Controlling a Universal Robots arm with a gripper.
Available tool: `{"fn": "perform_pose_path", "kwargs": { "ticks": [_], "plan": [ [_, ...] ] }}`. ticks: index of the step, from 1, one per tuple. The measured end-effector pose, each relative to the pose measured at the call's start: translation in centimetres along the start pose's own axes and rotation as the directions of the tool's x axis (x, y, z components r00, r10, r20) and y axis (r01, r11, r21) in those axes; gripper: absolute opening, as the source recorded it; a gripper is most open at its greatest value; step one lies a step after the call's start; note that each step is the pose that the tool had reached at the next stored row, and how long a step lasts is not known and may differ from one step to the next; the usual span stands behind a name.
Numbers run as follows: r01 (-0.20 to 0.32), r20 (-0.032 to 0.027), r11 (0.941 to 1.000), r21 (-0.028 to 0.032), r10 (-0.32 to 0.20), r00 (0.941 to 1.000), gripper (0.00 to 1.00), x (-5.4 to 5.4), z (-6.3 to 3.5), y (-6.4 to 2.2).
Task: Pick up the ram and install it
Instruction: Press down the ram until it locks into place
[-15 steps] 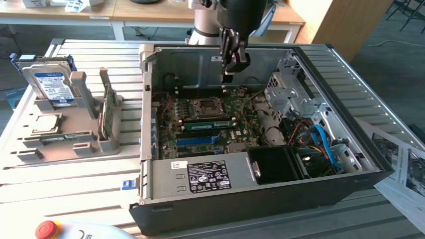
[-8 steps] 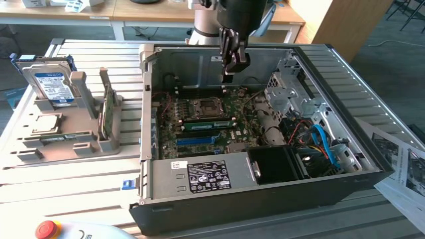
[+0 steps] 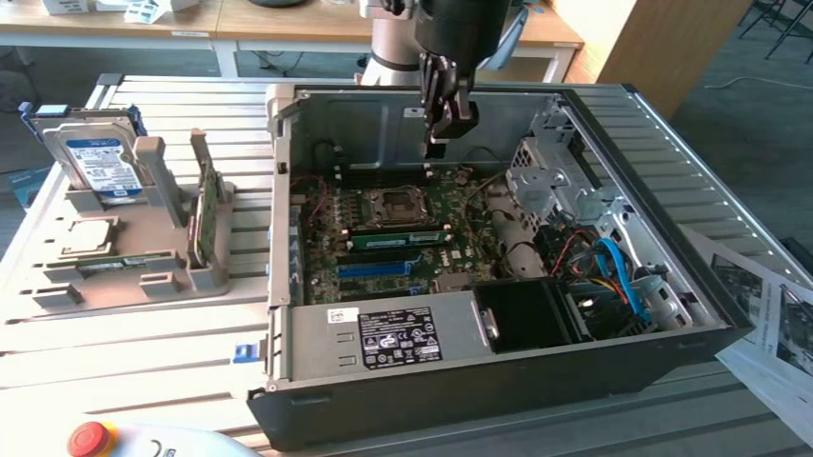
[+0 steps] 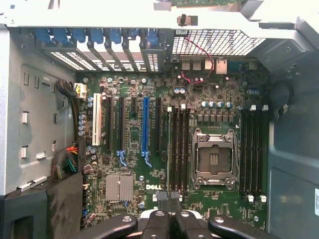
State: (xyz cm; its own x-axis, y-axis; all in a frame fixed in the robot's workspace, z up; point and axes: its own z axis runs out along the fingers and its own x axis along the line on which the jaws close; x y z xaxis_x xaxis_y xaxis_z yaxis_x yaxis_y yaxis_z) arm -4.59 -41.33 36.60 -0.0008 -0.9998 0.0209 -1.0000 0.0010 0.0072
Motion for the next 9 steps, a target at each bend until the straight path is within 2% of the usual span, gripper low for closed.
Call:
{"fn": "perform_pose_path", "kwargs": {
  "ticks": [9],
  "plan": [
    [-0.029,0.0001,0.9996,-0.0006,0.029,0.9996,0.11,0.00,0.00,0.00]
  ]
}}
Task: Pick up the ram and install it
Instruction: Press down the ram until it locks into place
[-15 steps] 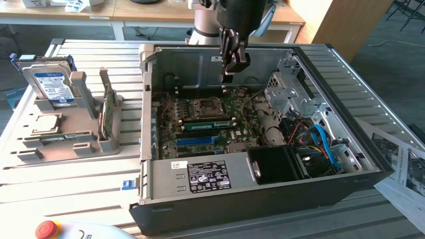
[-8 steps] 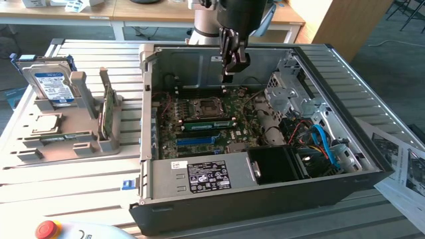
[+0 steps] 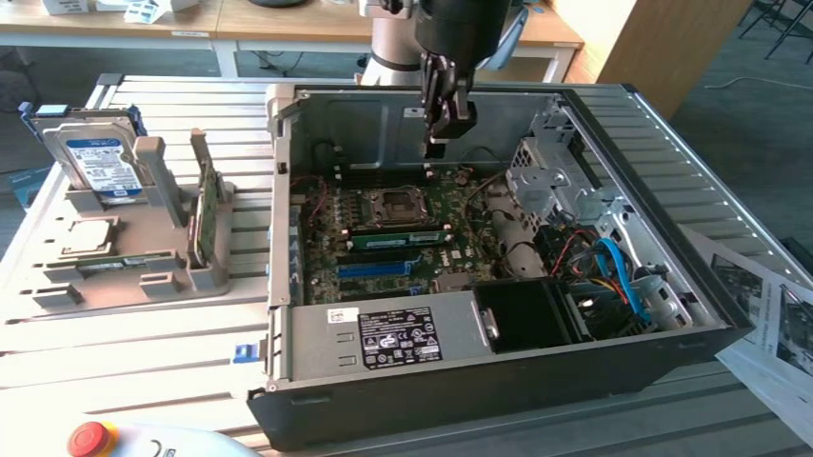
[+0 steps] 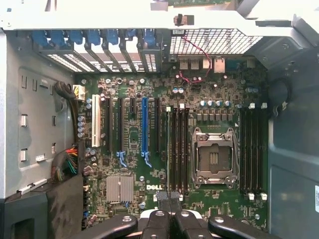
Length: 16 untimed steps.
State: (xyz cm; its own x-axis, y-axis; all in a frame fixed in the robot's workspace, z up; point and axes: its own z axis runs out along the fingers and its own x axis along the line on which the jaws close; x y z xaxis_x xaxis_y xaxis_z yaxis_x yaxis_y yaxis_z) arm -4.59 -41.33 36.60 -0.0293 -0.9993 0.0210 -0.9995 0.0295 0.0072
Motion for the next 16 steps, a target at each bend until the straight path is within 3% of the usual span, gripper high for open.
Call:
{"fn": "perform_pose_path", "kwargs": {
  "ticks": [8,16],
  "plan": [
    [-0.080,0.0006,0.9968,-0.0017,0.080,0.9968,0.11,0.00,0.00,0.00],
    [-0.167,0.0009,0.9859,-0.0036,0.167,0.9859,0.11,0.00,0.00,0.00]
  ]
}}
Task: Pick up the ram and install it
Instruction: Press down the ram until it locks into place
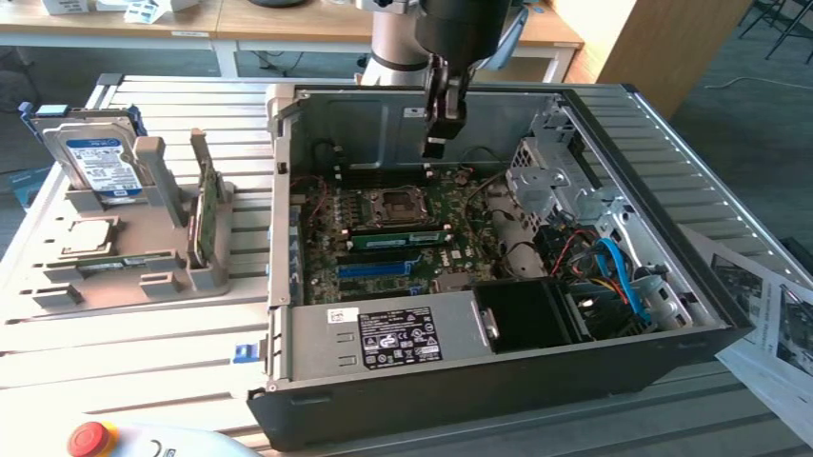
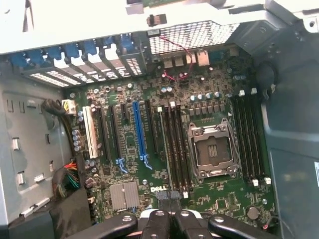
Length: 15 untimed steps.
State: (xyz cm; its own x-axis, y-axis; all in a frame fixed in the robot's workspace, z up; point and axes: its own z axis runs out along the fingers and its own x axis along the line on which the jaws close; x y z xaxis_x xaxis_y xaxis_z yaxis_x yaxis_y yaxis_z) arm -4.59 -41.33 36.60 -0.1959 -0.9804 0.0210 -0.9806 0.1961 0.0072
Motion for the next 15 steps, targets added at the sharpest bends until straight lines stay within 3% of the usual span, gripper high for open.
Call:
{"fn": "perform_pose_path", "kwargs": {
  "ticks": [7,15],
  "plan": [
    [-0.086,0.0006,0.9963,-0.0019,0.086,0.9963,0.11,0.00,0.00,0.00],
    [-0.191,0.0010,0.9815,-0.0042,0.191,0.9815,0.11,0.00,0.00,0.00]
  ]
}}
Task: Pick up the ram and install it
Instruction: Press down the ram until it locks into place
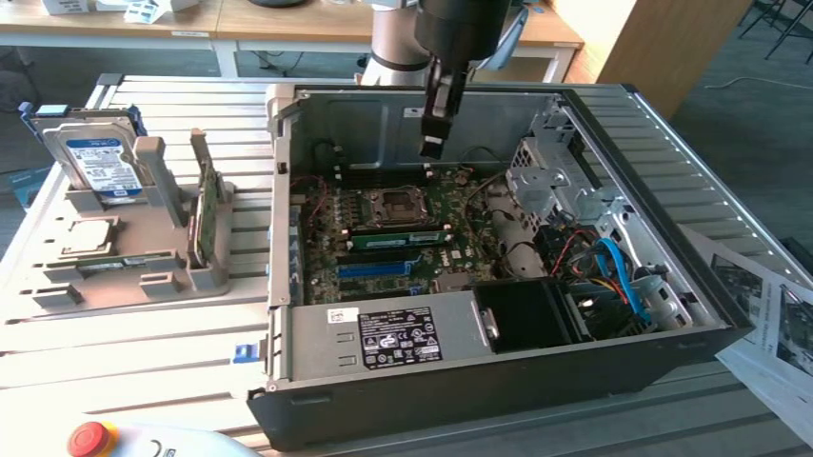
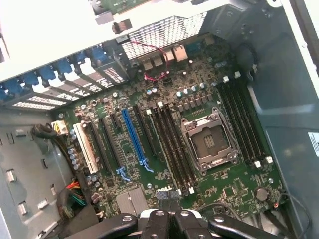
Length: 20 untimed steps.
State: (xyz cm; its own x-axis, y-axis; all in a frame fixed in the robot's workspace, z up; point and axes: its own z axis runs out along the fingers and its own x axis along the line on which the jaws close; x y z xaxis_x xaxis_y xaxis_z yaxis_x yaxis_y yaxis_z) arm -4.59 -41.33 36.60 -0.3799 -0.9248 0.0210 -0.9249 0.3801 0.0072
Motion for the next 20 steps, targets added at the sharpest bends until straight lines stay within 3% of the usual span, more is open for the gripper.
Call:
{"fn": "perform_pose_path", "kwargs": {
  "ticks": [5,10,16,20],
  "plan": [
    [-0.065,0.0004,0.9979,-0.0014,0.065,0.9979,0.11,0.00,0.00,0.00],
    [-0.132,0.0008,0.9913,-0.0029,0.132,0.9913,0.11,0.00,0.00,0.00],
    [-0.209,0.0011,0.9780,-0.0045,0.209,0.9780,0.11,0.00,0.00,0.00],
    [-0.263,0.0011,0.9649,-0.0058,0.263,0.9649,0.11,0.00,0.00,0.00]
  ]
}}
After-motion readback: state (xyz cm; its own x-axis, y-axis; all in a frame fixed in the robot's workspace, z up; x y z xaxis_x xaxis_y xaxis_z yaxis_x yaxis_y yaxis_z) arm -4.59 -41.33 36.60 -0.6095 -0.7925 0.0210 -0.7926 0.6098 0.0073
